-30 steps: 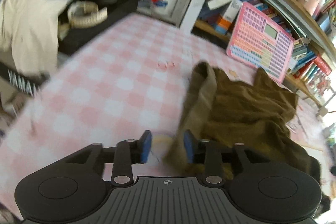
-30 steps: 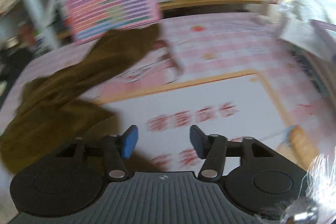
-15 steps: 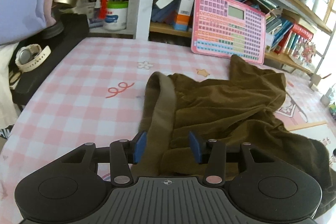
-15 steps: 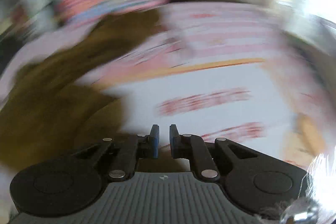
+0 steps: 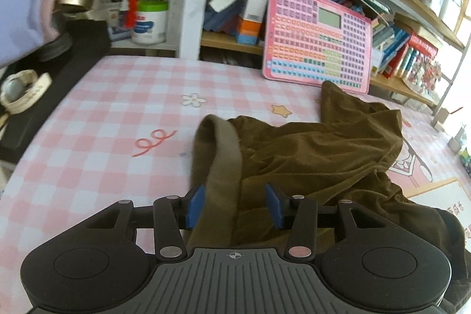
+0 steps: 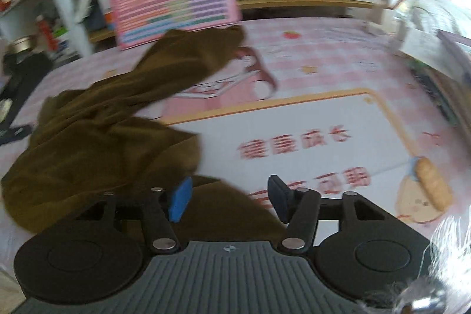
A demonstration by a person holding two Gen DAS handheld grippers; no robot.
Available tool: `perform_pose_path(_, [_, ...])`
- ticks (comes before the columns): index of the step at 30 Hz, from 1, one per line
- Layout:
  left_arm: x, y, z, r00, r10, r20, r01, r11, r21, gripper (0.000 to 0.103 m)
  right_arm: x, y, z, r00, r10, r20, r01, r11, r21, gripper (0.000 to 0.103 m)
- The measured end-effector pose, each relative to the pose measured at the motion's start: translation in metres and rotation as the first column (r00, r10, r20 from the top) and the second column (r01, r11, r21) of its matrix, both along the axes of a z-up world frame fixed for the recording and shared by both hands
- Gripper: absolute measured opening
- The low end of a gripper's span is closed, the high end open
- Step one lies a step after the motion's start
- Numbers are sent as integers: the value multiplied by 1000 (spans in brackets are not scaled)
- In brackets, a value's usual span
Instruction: Fold clothes
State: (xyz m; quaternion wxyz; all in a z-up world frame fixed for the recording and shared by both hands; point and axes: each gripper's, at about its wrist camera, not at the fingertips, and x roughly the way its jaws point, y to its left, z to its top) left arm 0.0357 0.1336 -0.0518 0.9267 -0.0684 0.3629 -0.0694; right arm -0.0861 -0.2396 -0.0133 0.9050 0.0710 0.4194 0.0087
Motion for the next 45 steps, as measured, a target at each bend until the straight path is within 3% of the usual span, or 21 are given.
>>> perform_pose_path(7, [23, -21, -13, 999, -36, -14, 37, 998, 47, 42, 0, 35, -10, 993, 119, -29, -120, 991, -56, 60])
perform_pose_path(8, [24, -23, -13, 999, -48, -14, 49, 998, 45, 20, 0, 39, -12, 990, 133, -39, -135, 989, -67, 60])
perform_pose_path(9, [24, -24, -13, 998, -61, -16, 62, 997, 41, 5, 3, 39, -16, 990, 134, -50, -138, 988, -75, 59])
perform_pose_path(10, [24, -25, -12, 998, -66, -24, 67, 997, 47, 0, 6, 39, -20, 989, 135, -61, -140, 987, -84, 57])
perform_pose_path(11, [22, -25, -9, 997, -71, -18, 72, 996, 46, 0, 8, 39, -23, 988, 136, -72, -142, 986, -92, 43])
perform_pose_path(12, [18, -23, -3, 997, -75, 6, 74, 997, 37, 0, 13, 36, -27, 989, 124, -85, -132, 987, -95, 21])
perform_pose_path(13, [12, -20, 5, 997, -72, 38, 71, 997, 28, 0, 17, 33, -30, 989, 112, -99, -122, 988, -98, 16])
perform_pose_path(16, [-7, -4, 33, 991, -20, 130, 24, 999, -25, 0, 28, 13, -32, 995, 40, -88, -47, 995, -84, 15])
perform_pose_path(19, [-15, 16, 49, 981, 87, 175, -76, 995, -69, 0, 43, -6, -34, 998, -28, -65, 22, 995, -94, 15])
perform_pose_path(21, [-8, 23, 42, 979, 149, 136, -146, 989, -33, 0, 54, -17, -36, 998, -44, -52, 39, 995, -95, 15])
perform_pose_path(24, [4, 30, 24, 969, 245, 17, -246, 969, 29, 9, 64, -30, -33, 999, -32, -30, 30, 996, -88, 15])
perform_pose_path(26, [-4, 28, 21, 959, 282, 7, -282, 958, 57, 13, 59, -38, -26, 1000, -11, -3, 10, 998, -68, 17])
perform_pose_path(27, [-10, 27, 22, 956, 295, 9, -295, 954, 60, 14, 53, -43, -23, 1000, -1, 8, 2, 998, -55, 24])
perform_pose_path(33, [-53, 5, 25, 943, 331, 26, -332, 943, 6, 15, 17, -57, -19, 995, 99, 16, -98, 995, -25, 41])
perform_pose_path(35, [-66, -6, 25, 941, 338, 22, -338, 941, -7, 20, 7, -57, -21, 991, 135, 13, -135, 991, -20, 45])
perform_pose_path(38, [-87, -25, 24, 940, 341, 14, -341, 940, -11, 34, -5, -58, -22, 983, 184, 10, -184, 983, -7, 49])
perform_pose_path(45, [-127, -59, 27, 942, 334, 3, -334, 942, -20, 35, -17, -57, -23, 960, 278, 38, -278, 961, -2, 53])
